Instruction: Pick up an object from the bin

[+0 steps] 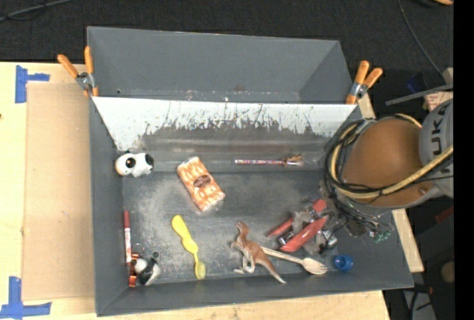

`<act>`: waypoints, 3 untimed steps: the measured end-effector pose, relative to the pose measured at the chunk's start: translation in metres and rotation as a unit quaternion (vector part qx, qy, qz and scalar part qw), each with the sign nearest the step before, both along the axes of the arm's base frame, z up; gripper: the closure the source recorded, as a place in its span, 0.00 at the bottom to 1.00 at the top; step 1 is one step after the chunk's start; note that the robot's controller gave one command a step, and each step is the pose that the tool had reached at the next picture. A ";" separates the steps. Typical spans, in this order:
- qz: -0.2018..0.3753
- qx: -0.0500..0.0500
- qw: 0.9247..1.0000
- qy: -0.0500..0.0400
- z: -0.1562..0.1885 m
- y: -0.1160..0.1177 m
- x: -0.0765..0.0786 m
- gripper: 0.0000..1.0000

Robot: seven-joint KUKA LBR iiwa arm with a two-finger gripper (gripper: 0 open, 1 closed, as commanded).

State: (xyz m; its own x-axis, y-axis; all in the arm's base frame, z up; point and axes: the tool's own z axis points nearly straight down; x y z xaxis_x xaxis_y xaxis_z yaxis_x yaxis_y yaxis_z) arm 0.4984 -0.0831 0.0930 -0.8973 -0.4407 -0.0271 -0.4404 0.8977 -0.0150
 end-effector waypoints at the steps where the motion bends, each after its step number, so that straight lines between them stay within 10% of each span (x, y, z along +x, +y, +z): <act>1: 0.022 0.000 1.000 -0.011 -0.010 -0.001 -0.002 1.00; 3: -0.041 0.003 0.999 -0.008 0.026 -0.005 0.028 1.00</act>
Offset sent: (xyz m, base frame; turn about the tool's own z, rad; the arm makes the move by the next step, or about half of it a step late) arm -0.0006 0.0018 -0.0212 -0.0407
